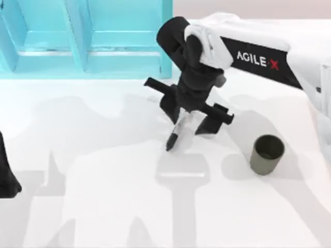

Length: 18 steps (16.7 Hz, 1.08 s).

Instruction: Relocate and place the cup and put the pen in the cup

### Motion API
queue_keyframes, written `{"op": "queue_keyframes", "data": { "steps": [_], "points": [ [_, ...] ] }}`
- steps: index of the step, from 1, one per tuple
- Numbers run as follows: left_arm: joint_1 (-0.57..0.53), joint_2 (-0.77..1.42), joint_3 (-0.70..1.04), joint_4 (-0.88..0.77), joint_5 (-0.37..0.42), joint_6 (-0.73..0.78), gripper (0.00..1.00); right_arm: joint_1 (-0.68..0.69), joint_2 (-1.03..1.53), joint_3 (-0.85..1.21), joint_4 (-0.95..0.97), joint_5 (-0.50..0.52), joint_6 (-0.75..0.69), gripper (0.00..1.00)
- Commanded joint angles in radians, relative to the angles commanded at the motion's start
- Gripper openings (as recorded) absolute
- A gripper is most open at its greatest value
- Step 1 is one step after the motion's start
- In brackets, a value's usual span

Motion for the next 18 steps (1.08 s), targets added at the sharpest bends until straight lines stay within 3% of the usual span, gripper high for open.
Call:
{"op": "queue_keyframes", "data": {
  "steps": [7,8,18],
  "points": [
    [0.000,0.000,0.000,0.000,0.000,0.000,1.00,0.000,0.000,0.000,0.000,0.000,0.000,0.00],
    [0.000,0.000,0.000,0.000,0.000,0.000,1.00,-0.010,-0.087,-0.021,-0.079,0.036,-0.037,0.00],
    [0.000,0.000,0.000,0.000,0.000,0.000,1.00,0.084,-0.387,-0.211,-0.161,0.049,0.053,0.00]
  ]
}}
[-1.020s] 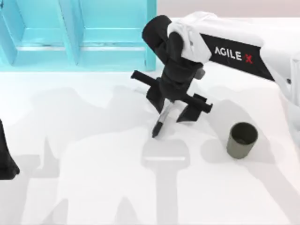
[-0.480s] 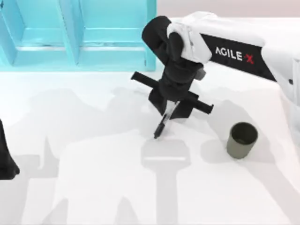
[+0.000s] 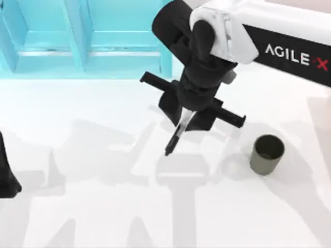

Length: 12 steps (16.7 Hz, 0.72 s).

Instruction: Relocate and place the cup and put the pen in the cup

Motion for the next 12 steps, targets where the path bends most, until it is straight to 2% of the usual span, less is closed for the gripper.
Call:
{"op": "queue_keyframes", "data": {
  "steps": [5,9,12],
  "points": [
    [0.000,0.000,0.000,0.000,0.000,0.000,1.00,0.047,-0.107,-0.084,-0.043,0.006,0.046,0.00],
    [0.000,0.000,0.000,0.000,0.000,0.000,1.00,0.042,-0.103,-0.080,-0.040,0.005,0.046,0.00],
    [0.000,0.000,0.000,0.000,0.000,0.000,1.00,0.051,-0.122,-0.119,0.021,0.047,0.001,0.00]
  ]
}}
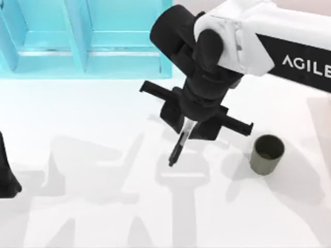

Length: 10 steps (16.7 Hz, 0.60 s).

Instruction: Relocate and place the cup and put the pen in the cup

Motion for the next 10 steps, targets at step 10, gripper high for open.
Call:
{"op": "queue_keyframes", "data": {
  "steps": [10],
  "points": [
    [0.000,0.000,0.000,0.000,0.000,0.000,1.00,0.096,-0.207,-0.477,0.717,0.497,-0.465,0.00]
  ]
}}
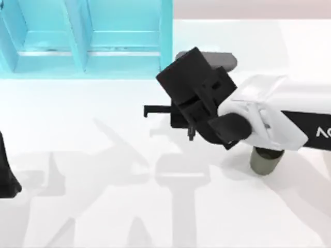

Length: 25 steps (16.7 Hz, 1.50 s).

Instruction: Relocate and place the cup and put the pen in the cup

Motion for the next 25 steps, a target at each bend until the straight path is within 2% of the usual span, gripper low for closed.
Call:
{"op": "queue_keyframes", "data": {
  "steps": [9,14,18,25],
  "points": [
    [0.000,0.000,0.000,0.000,0.000,0.000,1.00,0.161,-0.264,-0.523,0.860,0.578,-0.491,0.00],
    [0.000,0.000,0.000,0.000,0.000,0.000,1.00,0.238,-0.377,-0.713,1.210,0.804,-0.669,0.00],
    [0.000,0.000,0.000,0.000,0.000,0.000,1.00,0.264,-0.419,-0.775,1.319,0.878,-0.726,0.00],
    [0.000,0.000,0.000,0.000,0.000,0.000,1.00,0.246,-0.405,-0.772,1.326,0.862,-0.722,0.00]
  ]
}}
